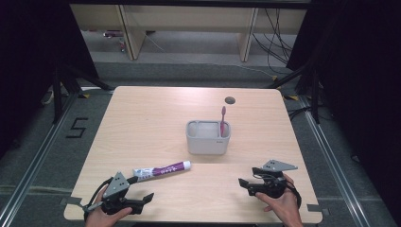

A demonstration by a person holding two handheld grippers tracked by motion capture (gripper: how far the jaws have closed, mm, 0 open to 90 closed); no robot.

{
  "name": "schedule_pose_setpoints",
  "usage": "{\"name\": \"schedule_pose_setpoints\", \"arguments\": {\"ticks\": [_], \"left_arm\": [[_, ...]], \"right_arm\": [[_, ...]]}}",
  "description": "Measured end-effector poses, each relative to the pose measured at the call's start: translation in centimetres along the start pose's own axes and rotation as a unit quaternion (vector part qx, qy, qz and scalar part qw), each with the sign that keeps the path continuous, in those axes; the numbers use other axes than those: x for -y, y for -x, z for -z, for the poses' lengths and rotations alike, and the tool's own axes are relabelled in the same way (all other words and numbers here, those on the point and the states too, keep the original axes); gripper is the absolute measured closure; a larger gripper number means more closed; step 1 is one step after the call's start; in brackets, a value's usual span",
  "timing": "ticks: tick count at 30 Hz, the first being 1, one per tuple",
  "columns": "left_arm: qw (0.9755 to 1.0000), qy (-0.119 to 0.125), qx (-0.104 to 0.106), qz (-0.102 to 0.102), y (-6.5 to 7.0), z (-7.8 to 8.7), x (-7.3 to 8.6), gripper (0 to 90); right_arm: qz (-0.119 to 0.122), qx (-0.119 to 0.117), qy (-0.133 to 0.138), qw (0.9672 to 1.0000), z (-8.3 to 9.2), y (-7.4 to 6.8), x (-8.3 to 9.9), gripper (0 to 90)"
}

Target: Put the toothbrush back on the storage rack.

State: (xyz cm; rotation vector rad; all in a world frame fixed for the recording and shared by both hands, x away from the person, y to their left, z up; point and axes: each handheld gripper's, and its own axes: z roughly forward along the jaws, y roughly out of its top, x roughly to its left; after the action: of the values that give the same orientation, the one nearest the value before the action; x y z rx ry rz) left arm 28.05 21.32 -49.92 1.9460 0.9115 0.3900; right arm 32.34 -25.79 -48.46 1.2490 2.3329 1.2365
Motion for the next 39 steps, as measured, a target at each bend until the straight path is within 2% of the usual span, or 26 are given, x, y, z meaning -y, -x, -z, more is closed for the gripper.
{"name": "schedule_pose_setpoints", "arguments": {"ticks": [1, 2, 7, 10, 11, 13, 14, 15, 16, 18, 19, 20, 21, 22, 23, 26, 27, 28, 29, 30, 31, 32, 34, 35, 39], "left_arm": [[1.0, 0.001, -0.002, 0.004, 0.0, 0.0, 0.0, 15.1], [1.0, -0.001, 0.0, 0.0, -0.1, 0.0, 0.0, 15.0], [1.0, 0.003, -0.001, 0.007, 0.0, -0.1, 0.0, 15.1], [0.9999, 0.003, 0.003, 0.012, -0.1, -0.1, 0.0, 15.1], [0.9999, 0.003, 0.002, 0.014, 0.0, -0.1, -0.1, 15.1], [0.9998, 0.006, 0.004, 0.017, 0.0, -0.3, -0.1, 15.1], [0.9999, 0.003, 0.001, 0.016, 0.1, -0.3, -0.2, 15.0], [0.9999, 0.002, 0.001, 0.012, 0.0, -0.3, -0.2, 15.0], [0.9999, 0.004, 0.005, 0.014, 0.0, -0.5, -0.3, 15.1], [0.9999, 0.004, 0.004, 0.016, 0.0, -0.6, -0.4, 15.1], [0.9998, 0.003, 0.002, 0.017, 0.0, -0.6, -0.4, 15.1], [0.9999, 0.003, 0.005, 0.015, -0.1, -0.7, -0.5, 15.1], [0.9998, 0.007, 0.005, 0.019, 0.0, -0.8, -0.5, 15.1], [0.9998, 0.004, 0.005, 0.02, 0.0, -0.9, -0.5, 15.1], [0.9998, 0.004, 0.005, 0.02, 0.0, -0.9, -0.5, 15.1], [0.9999, 0.002, 0.003, 0.016, -0.1, -1.1, -0.7, 15.0], [0.9999, 0.002, 0.0, 0.016, -0.1, -1.1, -0.8, 15.1], [0.9997, 0.008, 0.0, 0.022, -0.1, -1.2, -0.9, 15.1], [0.9998, 0.005, -0.001, 0.017, -0.2, -1.1, -1.0, 15.0], [0.9997, 0.01, -0.001, 0.023, -0.1, -1.3, -1.2, 15.0], [0.9998, 0.01, 0.0, 0.017, -0.2, -1.4, -1.3, 15.0], [0.9998, 0.01, 0.001, 0.015, -0.2, -1.5, -1.4, 15.1], [0.9998, 0.012, 0.001, 0.016, -0.1, -2.0, -1.8, 15.1], [0.9999, 0.007, 0.002, 0.009, -0.3, -2.1, -2.0, 15.1], [0.9998, 0.013, 0.003, 0.013, -0.4, -2.9, -2.8, 15.2]], "right_arm": [[0.014, 0.007, -0.001, 0.9999, 0.1, 0.2, 0.0, 26.1], [0.013, -0.001, -0.003, 0.9999, 0.1, 0.1, 0.2, 26.1], [0.012, 0.003, -0.012, 0.9999, 0.3, -0.2, 0.6, 26.2], [0.021, 0.01, -0.016, 0.9996, 0.5, -0.5, 0.8, 26.2], [0.012, 0.004, -0.017, 0.9998, 0.5, -0.7, 0.9, 26.2], [0.013, 0.006, -0.016, 0.9998, 0.6, -0.8, 1.1, 26.2], [0.024, 0.012, -0.019, 0.9995, 0.7, -0.8, 1.4, 26.3], [0.024, 0.012, -0.019, 0.9995, 0.7, -0.8, 1.4, 26.3], [0.022, 0.002, -0.023, 0.9995, 0.7, -0.7, 1.4, 26.6], [0.007, 0.011, -0.024, 0.9996, 0.9, -1.0, 1.8, 26.7], [0.033, 0.017, -0.023, 0.9991, 1.0, -0.7, 1.8, 26.7], [0.011, 0.014, -0.029, 0.9994, 1.0, -0.9, 1.9, 26.6], [0.015, 0.015, -0.029, 0.9994, 1.0, -0.8, 2.0, 26.6], [0.033, 0.024, -0.029, 0.9987, 1.2, -0.6, 2.2, 26.6], [0.031, 0.014, -0.031, 0.9989, 1.1, -0.6, 2.3, 26.6], [0.024, 0.017, -0.032, 0.999, 1.3, -0.7, 2.5, 26.6], [0.016, 0.014, -0.031, 0.9993, 1.3, -0.9, 2.6, 26.6], [0.026, 0.015, -0.035, 0.999, 1.5, -0.9, 2.6, 26.6], [0.029, 0.021, -0.036, 0.9987, 1.5, -0.9, 2.7, 26.7], [0.019, 0.023, -0.037, 0.9989, 1.6, -1.1, 2.8, 26.6], [0.035, 0.017, -0.039, 0.9985, 1.5, -0.9, 2.9, 26.6], [0.025, 0.018, -0.039, 0.9988, 1.6, -1.1, 3.0, 26.7], [0.034, 0.018, -0.035, 0.9986, 1.6, -1.0, 3.0, 26.6], [0.032, 0.021, -0.038, 0.9986, 1.7, -1.1, 3.1, 26.6], [0.03, 0.022, -0.041, 0.9985, 1.8, -1.0, 3.3, 26.7]]}}
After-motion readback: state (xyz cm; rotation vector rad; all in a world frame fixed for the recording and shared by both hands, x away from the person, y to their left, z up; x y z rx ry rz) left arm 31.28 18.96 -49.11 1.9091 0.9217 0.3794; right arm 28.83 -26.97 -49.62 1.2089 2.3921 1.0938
